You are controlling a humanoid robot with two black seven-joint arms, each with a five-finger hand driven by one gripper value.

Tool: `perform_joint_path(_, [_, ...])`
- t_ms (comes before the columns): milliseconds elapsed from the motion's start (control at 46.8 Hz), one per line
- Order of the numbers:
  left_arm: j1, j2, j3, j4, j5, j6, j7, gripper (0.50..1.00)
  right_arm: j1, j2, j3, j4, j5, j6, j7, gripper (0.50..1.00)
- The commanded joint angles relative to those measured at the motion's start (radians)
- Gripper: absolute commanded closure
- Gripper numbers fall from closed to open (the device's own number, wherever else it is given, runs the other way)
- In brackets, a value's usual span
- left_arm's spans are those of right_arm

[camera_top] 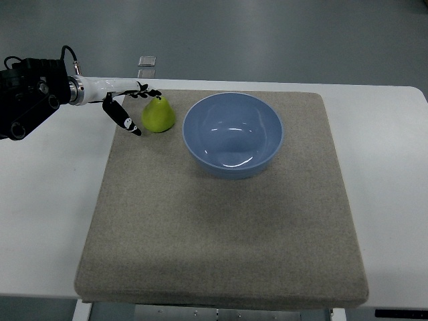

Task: Place pear in bowl with left hand
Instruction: 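Close the left hand fingers around the green pear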

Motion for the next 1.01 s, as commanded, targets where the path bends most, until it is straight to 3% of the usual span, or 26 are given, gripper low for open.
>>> perform_joint_path(0, [0.002, -0.018, 0.004, 0.006, -0.001, 0.025, 0.000, 0.506, 0.001, 0.000, 0.000, 0.000, 0.000, 0.000, 0.000, 0.574])
perform_joint_path(214, [0.024, -0.027, 0.007, 0.004, -0.003, 0.130, 0.000, 0.506, -0.001, 0.000, 0.000, 0.000, 0.000, 0.000, 0.000, 0.574])
perform_joint_path(578, [0.030, -0.027, 0.007, -0.002, -0.005, 0.134, -0.002, 0.527, 0.001, 0.000, 0.000, 0.000, 0.000, 0.000, 0.000, 0.574])
perform_joint_path(684, [0.031, -0.041, 0.007, -0.008, -0.003, 0.134, -0.002, 0.574, 0.001, 0.000, 0.000, 0.000, 0.000, 0.000, 0.000, 0.574])
perform_joint_path(749, [0.031, -0.063, 0.007, -0.007, 0.002, 0.134, -0.002, 0.630, 0.001, 0.000, 0.000, 0.000, 0.000, 0.000, 0.000, 0.574])
perform_joint_path(984, [0.030, -0.066, 0.007, -0.008, 0.002, 0.135, -0.002, 0.720, -0.001, 0.000, 0.000, 0.000, 0.000, 0.000, 0.000, 0.574])
